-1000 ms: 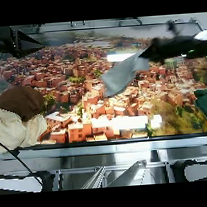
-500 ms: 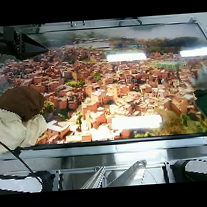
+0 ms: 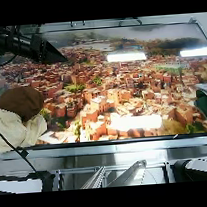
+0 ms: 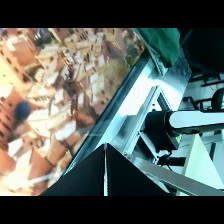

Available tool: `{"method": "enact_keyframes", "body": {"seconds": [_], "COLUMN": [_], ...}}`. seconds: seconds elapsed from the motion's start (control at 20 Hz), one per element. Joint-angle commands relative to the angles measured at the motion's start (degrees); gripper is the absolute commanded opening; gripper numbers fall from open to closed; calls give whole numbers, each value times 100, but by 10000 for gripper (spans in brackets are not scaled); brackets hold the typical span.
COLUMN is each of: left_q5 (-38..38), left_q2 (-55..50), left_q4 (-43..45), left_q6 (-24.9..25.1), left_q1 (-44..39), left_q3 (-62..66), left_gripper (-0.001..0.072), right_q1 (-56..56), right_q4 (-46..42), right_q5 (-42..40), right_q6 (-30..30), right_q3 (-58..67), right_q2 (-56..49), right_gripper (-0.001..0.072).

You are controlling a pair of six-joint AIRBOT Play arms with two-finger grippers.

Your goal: Fold the shirts.

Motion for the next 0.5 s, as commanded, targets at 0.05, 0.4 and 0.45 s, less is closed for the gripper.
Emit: {"method": "enact_keyframes", "body": {"seconds": [0.05, 0.4, 0.45], "left_q5": [11, 22, 22], "left_q2": [-2, -2, -2], "left_q4": [107, 105, 103], "left_q6": [37, 35, 35], "left_q1": [-208, -205, -205], "left_q3": [-2, -2, -2], "left_gripper": [20, 20, 19], "right_q1": [-37, -37, -37], "right_q4": [-1233, -1296, -1292], "right_q5": [-289, -387, -251], "right_q6": [2, 133, 264], "right_q3": [-1040, -2024, -2006], "right_q2": [-11, -417, -448], "right_gripper": [16, 643, 666]}}
